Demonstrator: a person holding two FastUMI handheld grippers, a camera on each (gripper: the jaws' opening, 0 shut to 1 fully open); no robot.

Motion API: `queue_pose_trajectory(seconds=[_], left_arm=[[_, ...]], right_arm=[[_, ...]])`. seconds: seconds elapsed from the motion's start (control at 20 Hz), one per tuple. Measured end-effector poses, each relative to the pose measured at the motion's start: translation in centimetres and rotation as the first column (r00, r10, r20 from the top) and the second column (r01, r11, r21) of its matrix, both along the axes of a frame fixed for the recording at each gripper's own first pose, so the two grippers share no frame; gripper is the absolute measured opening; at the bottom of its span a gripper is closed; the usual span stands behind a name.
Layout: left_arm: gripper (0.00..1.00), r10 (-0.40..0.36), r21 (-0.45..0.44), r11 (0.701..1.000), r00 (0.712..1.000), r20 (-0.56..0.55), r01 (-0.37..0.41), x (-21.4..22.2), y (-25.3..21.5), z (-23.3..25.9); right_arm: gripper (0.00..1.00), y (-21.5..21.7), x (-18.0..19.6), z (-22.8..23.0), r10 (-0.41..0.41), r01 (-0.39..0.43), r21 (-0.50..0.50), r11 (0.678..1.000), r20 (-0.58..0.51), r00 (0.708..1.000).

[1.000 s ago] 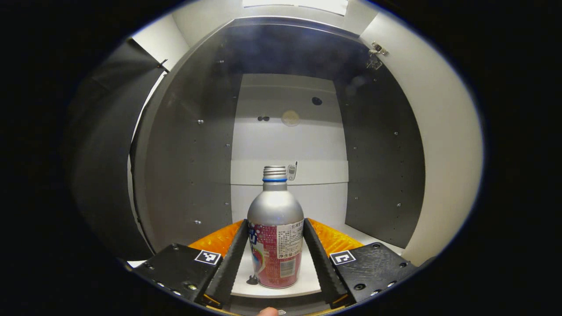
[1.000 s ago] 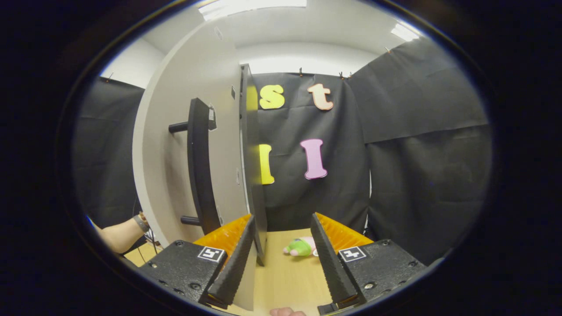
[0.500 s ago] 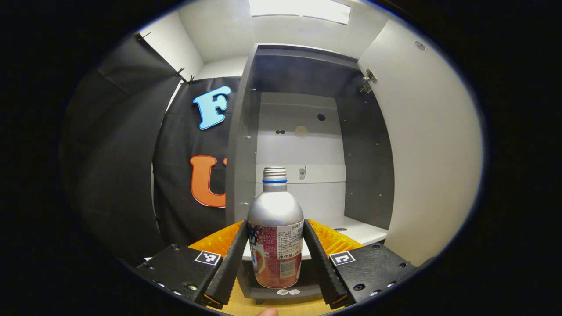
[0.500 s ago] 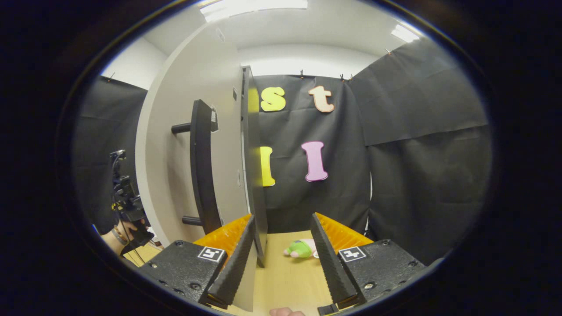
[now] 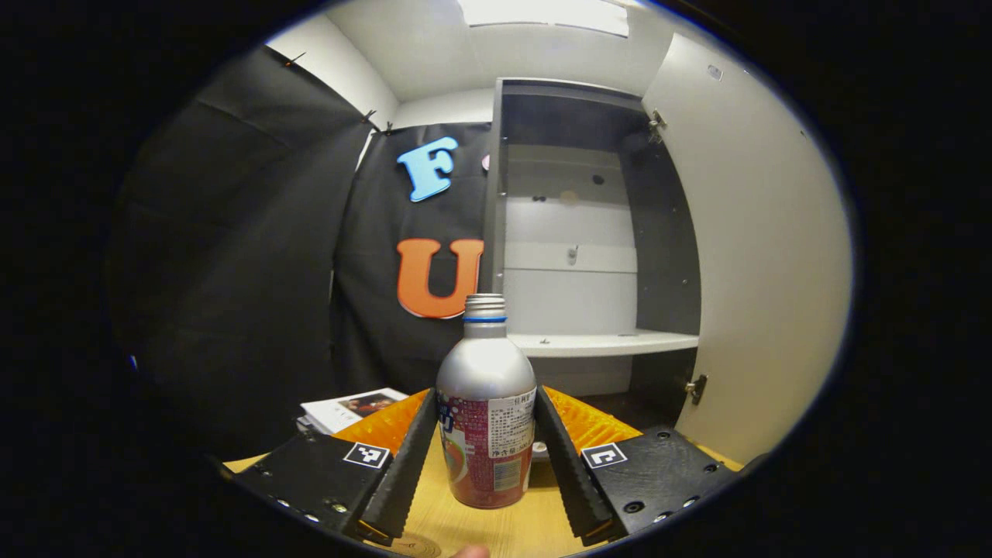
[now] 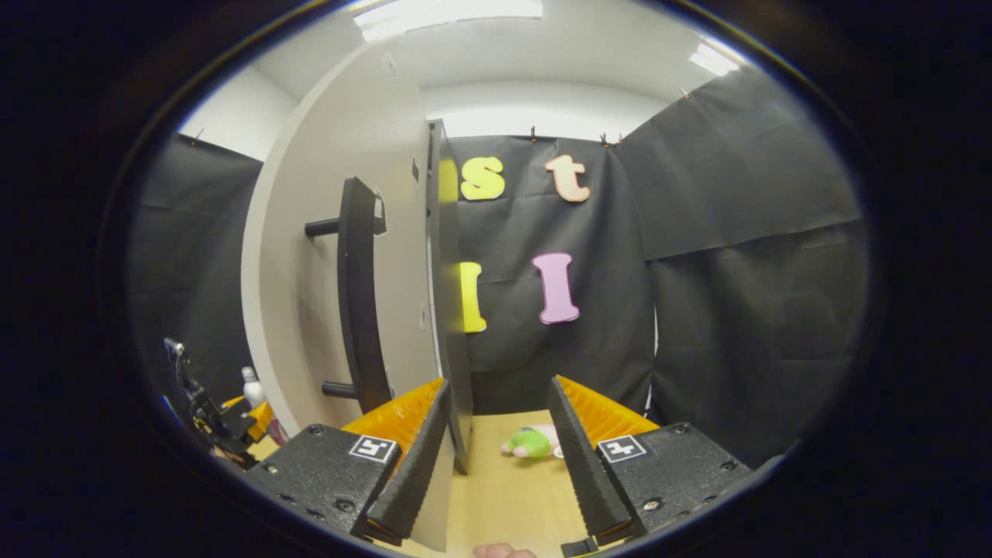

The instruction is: Open the cabinet door with the right hand, grasp the bottle in the cabinet with the left hand and place it on the coaster, then close the cabinet door with the right hand.

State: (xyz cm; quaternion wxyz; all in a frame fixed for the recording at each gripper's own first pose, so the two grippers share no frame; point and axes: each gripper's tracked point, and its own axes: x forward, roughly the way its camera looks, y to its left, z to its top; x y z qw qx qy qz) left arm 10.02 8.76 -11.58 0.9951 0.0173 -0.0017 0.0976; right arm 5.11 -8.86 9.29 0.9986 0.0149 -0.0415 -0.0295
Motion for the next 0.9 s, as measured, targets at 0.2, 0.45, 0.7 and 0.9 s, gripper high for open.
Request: queue_pose_trajectory(seconds=[0.2,0.45,0.7,0.9], left_arm=[[0.75,0.129,0.023,0.992,0.991,-0.047,-0.128,-3.3,3.5,-5.2],[0.75,0.245,0.06,0.969,0.965,-0.098,-0.24,-5.2,6.8,-10.2],[0.75,0.292,0.07,0.956,0.944,-0.152,-0.285,-5.9,8.5,-14.2],[0.76,0.285,0.055,0.958,0.95,-0.131,-0.28,-5.4,8.1,-14.7]], right_arm=[[0.8,0.0,0.0,0.0,-0.006,0.006,-0.01,1.0,0.006,1.0],[0.8,0.0,0.0,0.1,-0.006,0.006,-0.025,1.0,0.006,1.0],[0.8,-0.1,0.0,0.2,-0.013,0.013,-0.031,0.999,0.0,1.0],[0.8,-0.1,-0.1,0.2,-0.027,0.026,-0.04,0.999,-0.014,1.0]])
